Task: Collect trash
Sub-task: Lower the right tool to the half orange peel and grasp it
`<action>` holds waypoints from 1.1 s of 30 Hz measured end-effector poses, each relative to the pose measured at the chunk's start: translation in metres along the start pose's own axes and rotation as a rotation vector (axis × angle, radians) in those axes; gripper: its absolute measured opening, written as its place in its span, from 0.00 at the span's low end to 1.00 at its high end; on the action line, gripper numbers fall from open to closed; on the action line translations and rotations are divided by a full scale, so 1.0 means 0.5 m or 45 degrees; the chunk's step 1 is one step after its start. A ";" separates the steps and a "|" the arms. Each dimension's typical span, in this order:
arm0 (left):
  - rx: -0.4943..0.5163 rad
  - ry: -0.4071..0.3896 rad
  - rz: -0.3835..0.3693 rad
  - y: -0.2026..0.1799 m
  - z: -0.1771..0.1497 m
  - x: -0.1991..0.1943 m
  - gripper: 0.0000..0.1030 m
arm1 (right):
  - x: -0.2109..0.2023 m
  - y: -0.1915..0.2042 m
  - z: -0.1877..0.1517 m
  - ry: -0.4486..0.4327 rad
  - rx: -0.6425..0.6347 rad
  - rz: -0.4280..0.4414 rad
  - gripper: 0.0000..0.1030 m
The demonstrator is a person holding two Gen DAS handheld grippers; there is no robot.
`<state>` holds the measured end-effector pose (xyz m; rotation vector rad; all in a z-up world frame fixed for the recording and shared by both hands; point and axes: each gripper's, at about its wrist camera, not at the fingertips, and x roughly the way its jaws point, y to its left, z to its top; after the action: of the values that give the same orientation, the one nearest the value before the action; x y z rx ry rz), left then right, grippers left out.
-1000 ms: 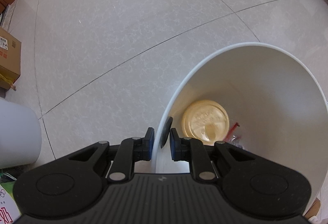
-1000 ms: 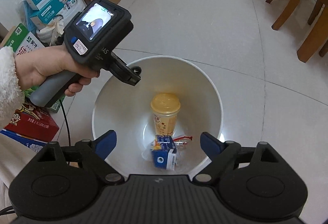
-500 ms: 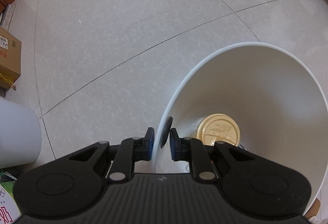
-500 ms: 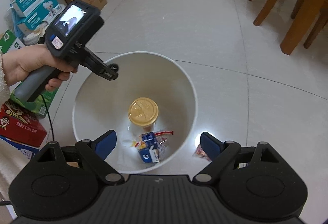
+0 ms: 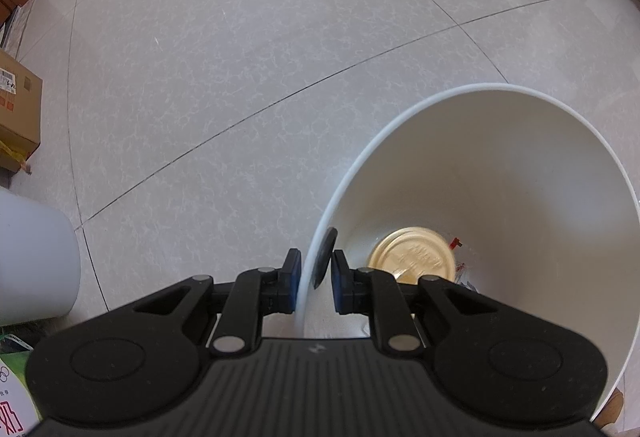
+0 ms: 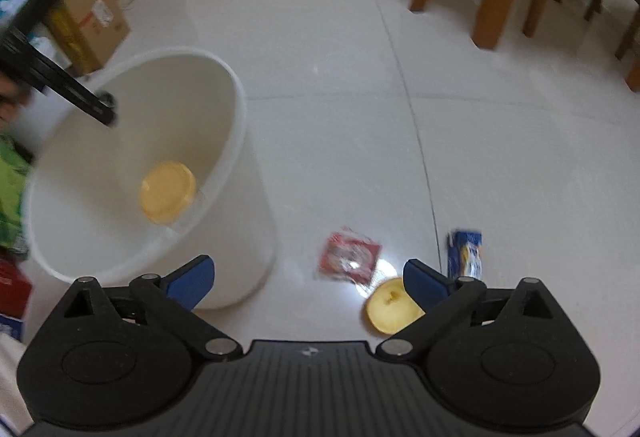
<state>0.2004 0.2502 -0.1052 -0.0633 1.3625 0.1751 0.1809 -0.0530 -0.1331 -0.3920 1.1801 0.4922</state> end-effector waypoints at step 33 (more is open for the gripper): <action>-0.009 0.004 -0.011 0.010 0.001 -0.001 0.14 | 0.433 -0.199 -0.138 0.184 0.401 -0.224 0.98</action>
<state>0.1999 0.2549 -0.1042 -0.0752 1.3643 0.1722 0.2471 -0.1382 -0.3565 -0.2591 1.3247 0.1223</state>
